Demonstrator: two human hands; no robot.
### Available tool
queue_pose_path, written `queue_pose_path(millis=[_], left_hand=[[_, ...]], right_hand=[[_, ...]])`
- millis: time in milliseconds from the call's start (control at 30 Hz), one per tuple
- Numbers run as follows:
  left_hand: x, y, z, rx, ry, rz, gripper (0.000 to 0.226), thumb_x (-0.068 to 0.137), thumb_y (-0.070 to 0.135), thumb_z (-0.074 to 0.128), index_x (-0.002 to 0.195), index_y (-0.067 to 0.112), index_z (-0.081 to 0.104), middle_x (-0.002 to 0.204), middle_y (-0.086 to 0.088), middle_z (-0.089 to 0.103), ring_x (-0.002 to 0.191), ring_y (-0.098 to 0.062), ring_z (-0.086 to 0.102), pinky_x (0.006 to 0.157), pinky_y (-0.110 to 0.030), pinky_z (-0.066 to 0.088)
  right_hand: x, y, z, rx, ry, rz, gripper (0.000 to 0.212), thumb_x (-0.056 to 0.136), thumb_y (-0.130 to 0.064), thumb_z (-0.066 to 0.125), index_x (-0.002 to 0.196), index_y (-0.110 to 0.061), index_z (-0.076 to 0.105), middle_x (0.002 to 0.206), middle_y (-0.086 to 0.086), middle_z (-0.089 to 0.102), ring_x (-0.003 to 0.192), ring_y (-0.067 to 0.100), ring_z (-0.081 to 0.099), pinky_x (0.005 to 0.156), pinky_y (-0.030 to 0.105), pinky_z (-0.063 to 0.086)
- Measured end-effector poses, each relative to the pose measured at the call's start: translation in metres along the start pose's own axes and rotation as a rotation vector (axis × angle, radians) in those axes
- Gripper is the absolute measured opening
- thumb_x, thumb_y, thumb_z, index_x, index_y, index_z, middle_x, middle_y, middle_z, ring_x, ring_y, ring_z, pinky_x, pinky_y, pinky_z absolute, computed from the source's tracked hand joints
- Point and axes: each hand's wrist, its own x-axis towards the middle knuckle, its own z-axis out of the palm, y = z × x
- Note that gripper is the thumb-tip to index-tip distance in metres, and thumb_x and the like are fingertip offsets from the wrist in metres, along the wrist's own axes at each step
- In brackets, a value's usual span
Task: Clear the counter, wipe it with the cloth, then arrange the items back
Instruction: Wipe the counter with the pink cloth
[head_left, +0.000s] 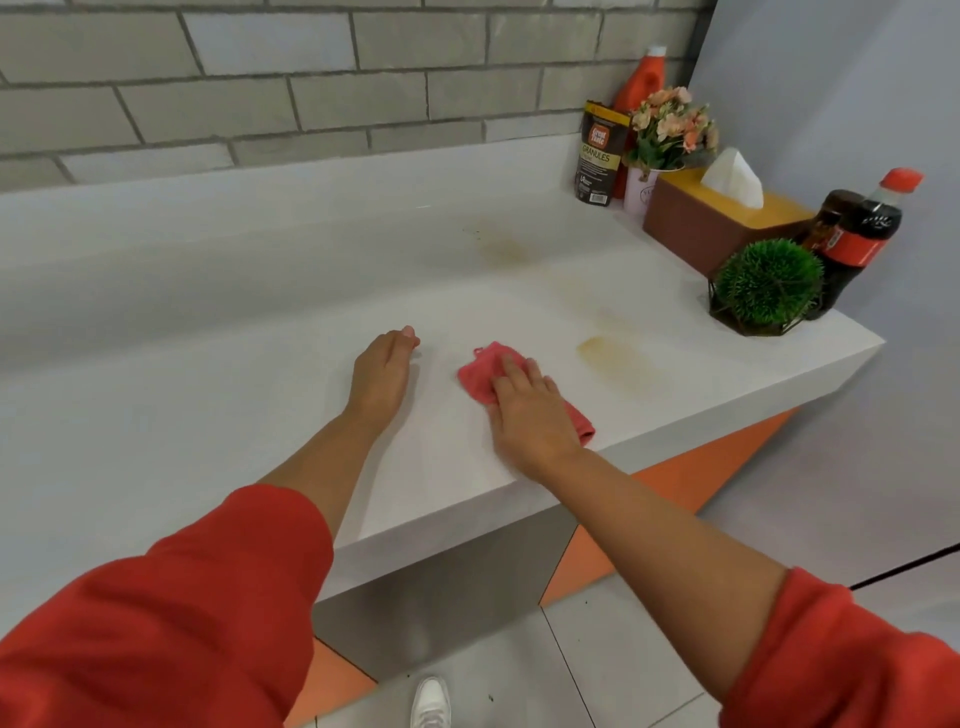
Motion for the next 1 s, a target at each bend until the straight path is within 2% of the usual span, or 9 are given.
queue_pose_path(millis=[133,267,333,433,633,733,800,867,1000], left_hand=[[0.004,-0.001,0.006,0.12,0.045,0.035,0.04,0.101,0.029,0.034,0.109,0.002,0.062,0.114,-0.011,0.061,0.104,-0.021,0.054,0.087,-0.023,0.033],[0.004,0.001,0.011,0.16,0.068,0.044,0.04,0.102,0.027,0.031,0.103,0.001,0.061,0.101,-0.007,0.057,0.095,-0.019,0.05,0.084,-0.024,0.034],[0.002,0.001,0.012,0.173,0.073,0.057,0.04,0.102,0.028,0.031,0.101,0.002,0.061,0.099,-0.004,0.053,0.092,-0.015,0.046,0.084,-0.024,0.034],[0.003,-0.001,0.014,0.225,0.074,0.077,0.036,0.102,0.029,0.031,0.095,0.007,0.059,0.096,-0.004,0.052,0.091,-0.016,0.046,0.081,-0.024,0.031],[0.005,-0.004,0.017,0.335,0.089,0.12,0.042,0.101,0.026,0.032,0.095,-0.004,0.06,0.102,-0.017,0.056,0.093,-0.029,0.05,0.08,-0.028,0.032],[0.014,0.003,0.025,0.305,0.148,0.023,0.034,0.099,0.021,0.036,0.104,-0.003,0.06,0.113,-0.019,0.056,0.106,-0.033,0.052,0.083,-0.03,0.034],[0.018,0.01,0.037,0.3,0.173,-0.029,0.031,0.097,0.02,0.04,0.111,0.001,0.059,0.119,-0.018,0.055,0.11,-0.033,0.051,0.089,-0.034,0.038],[0.015,0.012,0.05,0.341,0.152,0.028,0.03,0.096,0.019,0.043,0.117,0.004,0.058,0.123,-0.016,0.052,0.115,-0.032,0.048,0.096,-0.036,0.037],[0.015,0.011,0.067,0.636,0.048,0.194,0.038,0.098,0.024,0.039,0.133,0.009,0.048,0.143,-0.011,0.041,0.137,-0.03,0.029,0.115,-0.045,0.015]], right_hand=[[-0.028,-0.008,0.008,0.012,0.016,-0.264,0.048,0.096,-0.028,0.03,0.143,-0.021,0.038,0.149,0.007,0.038,0.14,0.033,0.028,0.114,0.046,0.022],[-0.039,0.043,-0.001,-0.034,0.137,-0.131,0.057,0.082,-0.033,0.026,0.121,-0.014,0.062,0.125,0.01,0.06,0.12,0.033,0.053,0.1,0.047,0.041],[-0.035,0.071,-0.011,-0.078,0.158,0.031,0.058,0.085,-0.033,0.021,0.128,-0.014,0.055,0.137,0.01,0.049,0.133,0.032,0.039,0.108,0.048,0.03],[-0.013,0.079,-0.016,-0.065,0.061,0.167,0.048,0.097,-0.028,0.029,0.143,-0.017,0.034,0.157,0.0,0.014,0.146,0.024,0.007,0.117,0.044,0.01],[0.0,0.007,0.0,-0.034,-0.008,-0.139,0.053,0.098,-0.026,0.032,0.149,-0.023,0.019,0.157,-0.001,0.017,0.145,0.023,0.011,0.117,0.043,0.01],[-0.025,0.015,0.001,-0.012,-0.019,-0.185,0.05,0.1,-0.031,0.029,0.149,-0.025,0.022,0.157,-0.005,0.017,0.146,0.017,0.009,0.118,0.039,0.005],[-0.031,0.038,-0.004,-0.003,0.014,-0.123,0.049,0.1,-0.031,0.03,0.148,-0.025,0.025,0.157,-0.005,0.018,0.146,0.015,0.01,0.118,0.037,0.005],[-0.028,0.066,-0.01,-0.025,0.052,0.003,0.049,0.099,-0.03,0.03,0.147,-0.023,0.027,0.157,-0.003,0.017,0.147,0.017,0.008,0.118,0.039,0.006],[-0.002,0.09,-0.017,-0.092,0.034,0.266,0.05,0.099,-0.032,0.025,0.148,-0.02,0.022,0.159,0.006,0.005,0.147,0.028,0.0,0.118,0.047,0.005]])
